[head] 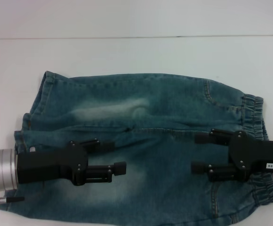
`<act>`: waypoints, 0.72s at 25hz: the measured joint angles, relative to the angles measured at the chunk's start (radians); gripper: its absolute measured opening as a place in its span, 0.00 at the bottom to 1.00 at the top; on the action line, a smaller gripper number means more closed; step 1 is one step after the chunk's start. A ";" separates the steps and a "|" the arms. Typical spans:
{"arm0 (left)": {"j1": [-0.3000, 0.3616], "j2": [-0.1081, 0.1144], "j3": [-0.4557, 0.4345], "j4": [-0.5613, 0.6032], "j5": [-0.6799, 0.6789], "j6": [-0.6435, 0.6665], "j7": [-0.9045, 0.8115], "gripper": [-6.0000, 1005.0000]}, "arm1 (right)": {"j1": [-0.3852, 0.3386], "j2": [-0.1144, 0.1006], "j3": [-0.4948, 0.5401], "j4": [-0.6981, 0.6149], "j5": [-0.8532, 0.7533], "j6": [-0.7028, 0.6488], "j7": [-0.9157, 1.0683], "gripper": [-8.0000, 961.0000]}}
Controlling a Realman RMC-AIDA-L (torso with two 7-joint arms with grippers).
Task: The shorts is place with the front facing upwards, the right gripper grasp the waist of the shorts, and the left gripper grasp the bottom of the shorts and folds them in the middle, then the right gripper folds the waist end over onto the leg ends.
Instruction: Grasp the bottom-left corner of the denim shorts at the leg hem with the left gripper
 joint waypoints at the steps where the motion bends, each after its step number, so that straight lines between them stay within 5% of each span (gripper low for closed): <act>1: 0.000 0.000 0.000 0.000 0.000 0.000 0.000 0.87 | 0.000 0.000 0.000 0.000 0.000 0.000 0.000 0.98; 12: -0.003 0.005 -0.005 0.000 0.000 0.007 -0.010 0.87 | -0.001 0.000 0.000 0.000 -0.001 0.001 0.000 0.98; 18: 0.066 0.042 -0.037 0.109 0.046 0.061 -0.135 0.87 | -0.005 0.000 0.000 0.000 -0.001 0.002 0.000 0.98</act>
